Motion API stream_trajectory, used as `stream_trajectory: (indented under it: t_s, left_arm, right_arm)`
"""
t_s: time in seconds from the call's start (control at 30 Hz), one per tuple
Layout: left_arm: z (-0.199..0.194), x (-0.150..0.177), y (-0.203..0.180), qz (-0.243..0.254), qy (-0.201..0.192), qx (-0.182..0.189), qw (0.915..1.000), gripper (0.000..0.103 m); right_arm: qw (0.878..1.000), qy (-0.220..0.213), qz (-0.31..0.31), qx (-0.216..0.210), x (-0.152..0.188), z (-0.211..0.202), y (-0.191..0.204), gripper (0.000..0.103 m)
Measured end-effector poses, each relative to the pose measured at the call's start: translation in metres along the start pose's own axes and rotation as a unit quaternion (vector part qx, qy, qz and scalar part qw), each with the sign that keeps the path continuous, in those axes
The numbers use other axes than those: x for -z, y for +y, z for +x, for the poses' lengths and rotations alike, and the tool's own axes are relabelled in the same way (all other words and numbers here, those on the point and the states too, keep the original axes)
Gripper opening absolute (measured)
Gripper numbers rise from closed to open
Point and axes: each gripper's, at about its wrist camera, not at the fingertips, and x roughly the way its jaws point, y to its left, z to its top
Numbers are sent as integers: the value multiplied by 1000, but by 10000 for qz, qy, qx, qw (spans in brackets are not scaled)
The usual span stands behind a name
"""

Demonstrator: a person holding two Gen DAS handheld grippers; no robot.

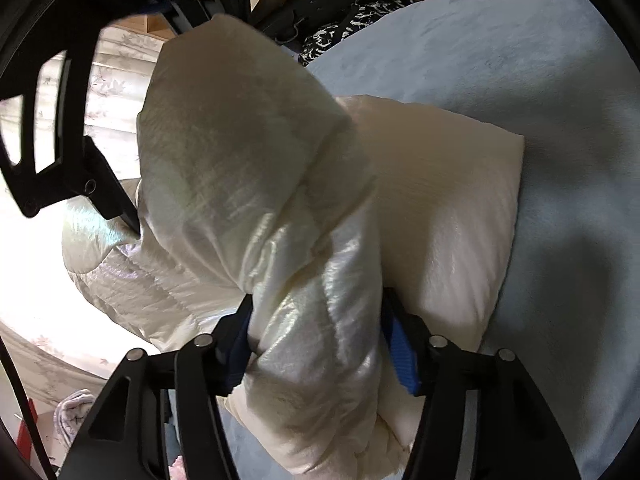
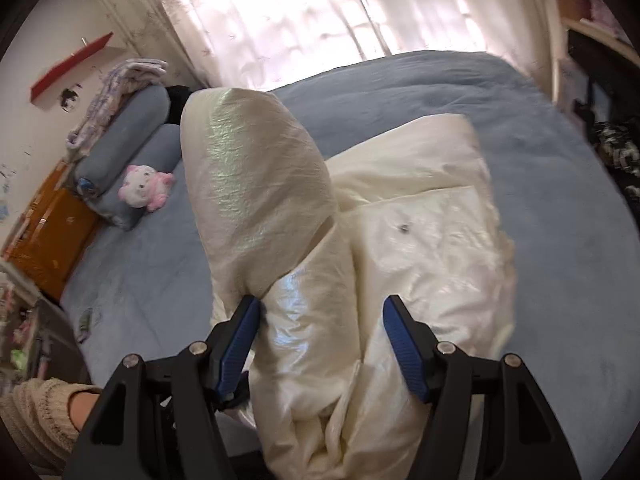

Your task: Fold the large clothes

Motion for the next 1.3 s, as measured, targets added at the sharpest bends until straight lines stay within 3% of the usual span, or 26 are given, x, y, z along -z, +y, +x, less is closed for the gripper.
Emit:
stream_trajectory:
  t_s: [0.17, 0.53, 0.7, 0.73, 0.8, 0.97, 1.03, 1.07, 1.1, 1.2, 1.3]
  left_arm:
    - [-8, 3, 6, -61, -99, 179, 9998, 60]
    - [-1, 6, 31, -281, -123, 405, 9987, 61]
    - [2, 6, 30, -301, -158, 442, 9984, 62]
    - [2, 6, 31, -325, -167, 472, 9982, 62]
    - [2, 4, 31, -371, -186, 491, 9979, 62]
    - [0, 2, 33, -491, -252, 565, 9969, 62]
    - [-6, 5, 37, -546, -332, 702, 9955, 62]
    - [-11, 8, 41, -575, -416, 819, 9941, 62]
    - [-16, 12, 46, -622, -504, 982, 9919, 62]
    - [-30, 21, 70, -935, -710, 1566, 9807, 62]
    - [-41, 32, 111, -1627, -945, 2041, 9607, 62]
  right_arm:
    - [9987, 107, 196, -459, -6, -4, -4, 64]
    - [9973, 464, -560, -73, -17, 8, 22, 64]
    - [9957, 547, -679, -322, -18, 6, 28, 65]
    - [9944, 616, -755, -417, -15, 4, 30, 67]
    - [9926, 700, -896, -430, -12, 5, 34, 88]
    - [9933, 906, -663, 265, -14, 27, 24, 87]
    - [9955, 811, -416, 254, -15, 29, 14, 71]
    - [9963, 763, -347, 188, -15, 28, 9, 45]
    - [9968, 724, -317, 151, -15, 27, 6, 38]
    - [9980, 505, -347, 166, -8, 18, 0, 32]
    - [9992, 321, -187, 155, -3, 10, -11, 29]
